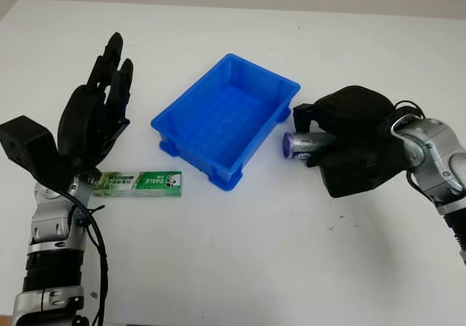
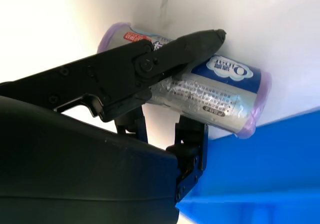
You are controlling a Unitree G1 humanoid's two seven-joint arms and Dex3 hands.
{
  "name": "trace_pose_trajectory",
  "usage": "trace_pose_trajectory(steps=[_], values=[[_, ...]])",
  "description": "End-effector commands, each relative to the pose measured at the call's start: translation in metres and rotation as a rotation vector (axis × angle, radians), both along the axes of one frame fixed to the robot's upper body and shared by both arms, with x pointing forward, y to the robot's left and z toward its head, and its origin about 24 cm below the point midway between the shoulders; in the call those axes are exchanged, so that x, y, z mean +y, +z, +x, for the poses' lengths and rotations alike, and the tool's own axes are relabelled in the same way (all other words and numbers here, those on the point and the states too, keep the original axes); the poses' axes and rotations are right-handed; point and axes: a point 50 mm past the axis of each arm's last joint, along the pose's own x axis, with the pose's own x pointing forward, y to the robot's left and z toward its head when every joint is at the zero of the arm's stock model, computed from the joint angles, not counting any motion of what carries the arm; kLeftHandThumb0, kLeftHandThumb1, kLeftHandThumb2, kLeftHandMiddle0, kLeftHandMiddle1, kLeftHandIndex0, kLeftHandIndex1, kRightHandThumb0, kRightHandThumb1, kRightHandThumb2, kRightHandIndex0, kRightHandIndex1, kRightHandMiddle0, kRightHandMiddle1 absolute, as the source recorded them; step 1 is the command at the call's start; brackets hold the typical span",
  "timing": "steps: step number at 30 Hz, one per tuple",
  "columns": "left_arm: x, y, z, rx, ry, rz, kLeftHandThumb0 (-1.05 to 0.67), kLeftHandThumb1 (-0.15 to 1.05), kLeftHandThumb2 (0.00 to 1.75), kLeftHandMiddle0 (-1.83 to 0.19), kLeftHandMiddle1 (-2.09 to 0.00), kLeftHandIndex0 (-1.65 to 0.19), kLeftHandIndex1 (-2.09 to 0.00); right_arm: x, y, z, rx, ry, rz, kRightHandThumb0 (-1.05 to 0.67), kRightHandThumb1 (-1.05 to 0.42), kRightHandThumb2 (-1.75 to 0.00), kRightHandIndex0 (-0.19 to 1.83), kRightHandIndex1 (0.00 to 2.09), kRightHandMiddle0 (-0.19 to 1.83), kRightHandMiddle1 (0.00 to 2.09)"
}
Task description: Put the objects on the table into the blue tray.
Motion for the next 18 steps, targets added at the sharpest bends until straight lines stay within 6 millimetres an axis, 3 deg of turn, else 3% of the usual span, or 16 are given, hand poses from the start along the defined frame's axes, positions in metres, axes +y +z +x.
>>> trace_pose_trajectory(steps=[1, 4, 8, 11, 14, 16, 18], values=[[-0.001, 0.001, 0.0, -0.002, -0.005, -0.007, -0.71, 1.05, 0.62, 0.11, -0.05, 0.09, -0.06, 0.003, 0.019, -0.011, 0.062, 0.047, 0.126, -0.43, -1.05, -0.1, 0.9, 2.09, 0.69, 2.09], [-0.001, 0.001, 0.0, -0.003, -0.013, -0.006, -0.71, 1.05, 0.63, 0.12, -0.05, 0.09, -0.06, 0.006, 0.032, -0.021, 0.163, 0.146, 0.251, -0.37, -1.05, -0.12, 1.08, 2.09, 0.9, 2.09], [-0.002, 0.0, 0.001, -0.001, -0.008, -0.003, -0.71, 1.05, 0.64, 0.12, -0.05, 0.09, -0.05, 0.007, 0.051, -0.031, 0.259, 0.195, 0.3, -0.46, -1.05, -0.12, 1.18, 2.09, 1.04, 2.09], [-0.003, -0.001, 0.002, -0.001, -0.005, 0.0, -0.7, 1.05, 0.63, 0.11, -0.06, 0.08, -0.06, 0.008, 0.067, -0.04, 0.284, 0.236, 0.331, -0.47, -1.05, -0.08, 1.0, 2.09, 1.07, 2.09], [-0.004, -0.002, 0.002, 0.001, -0.013, -0.006, -0.7, 1.05, 0.64, 0.11, -0.05, 0.09, -0.06, 0.005, 0.082, -0.045, 0.243, 0.27, 0.415, -0.45, -1.05, -0.09, 1.12, 2.09, 1.07, 2.09], [-0.005, -0.004, 0.002, 0.004, -0.017, -0.008, -0.7, 1.05, 0.64, 0.11, -0.05, 0.09, -0.05, 0.002, 0.095, -0.048, 0.106, 0.276, 0.462, -0.45, -1.05, -0.1, 1.19, 2.09, 1.06, 2.09], [-0.006, -0.005, 0.001, 0.006, -0.018, -0.009, -0.71, 1.05, 0.63, 0.12, -0.05, 0.1, -0.05, -0.002, 0.105, -0.051, -0.027, 0.27, 0.506, -0.41, -1.05, -0.1, 1.14, 2.09, 0.99, 2.09]])
